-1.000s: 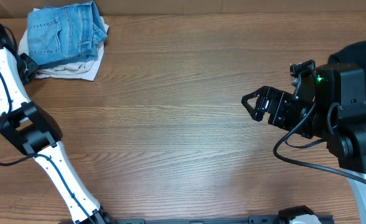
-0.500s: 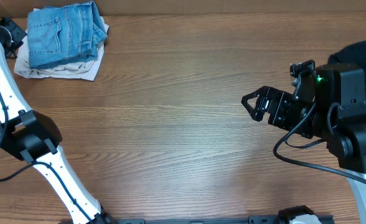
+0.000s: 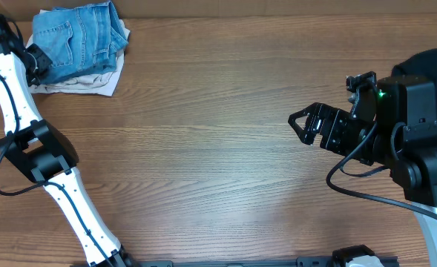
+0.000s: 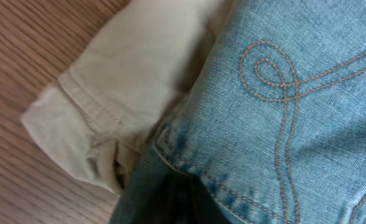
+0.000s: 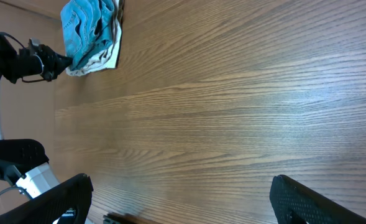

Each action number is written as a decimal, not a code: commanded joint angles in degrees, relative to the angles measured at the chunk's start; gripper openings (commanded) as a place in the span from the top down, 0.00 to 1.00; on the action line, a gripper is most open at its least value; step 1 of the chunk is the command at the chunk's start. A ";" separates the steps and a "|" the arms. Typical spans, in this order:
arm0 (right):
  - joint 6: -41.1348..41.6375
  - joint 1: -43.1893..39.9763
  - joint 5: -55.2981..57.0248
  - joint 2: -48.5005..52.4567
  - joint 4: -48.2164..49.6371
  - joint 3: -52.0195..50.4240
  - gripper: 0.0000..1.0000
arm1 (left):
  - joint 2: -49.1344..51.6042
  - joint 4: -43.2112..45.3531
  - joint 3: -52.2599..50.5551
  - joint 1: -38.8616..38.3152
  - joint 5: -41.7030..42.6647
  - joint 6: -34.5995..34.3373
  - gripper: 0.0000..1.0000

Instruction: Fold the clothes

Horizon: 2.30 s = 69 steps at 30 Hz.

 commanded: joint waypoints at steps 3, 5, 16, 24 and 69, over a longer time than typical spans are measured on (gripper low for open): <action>-0.37 -0.44 -0.04 0.00 0.04 0.22 0.05 | 0.74 -2.32 0.28 0.02 -5.18 2.21 0.87; -0.37 -0.42 -0.07 -0.02 0.02 0.22 0.05 | 0.66 -4.02 1.36 0.35 -4.70 1.09 0.91; -0.33 -0.44 -1.14 -1.46 2.73 0.59 0.00 | -2.58 -16.83 24.28 0.39 16.94 -3.17 0.72; -0.63 -0.44 0.37 -2.23 0.74 9.49 0.00 | -14.88 -17.84 24.37 0.35 29.81 -1.62 0.65; -4.50 -0.37 12.20 -20.61 -22.91 25.42 0.00 | -89.77 -31.67 -5.05 0.39 44.15 14.03 0.00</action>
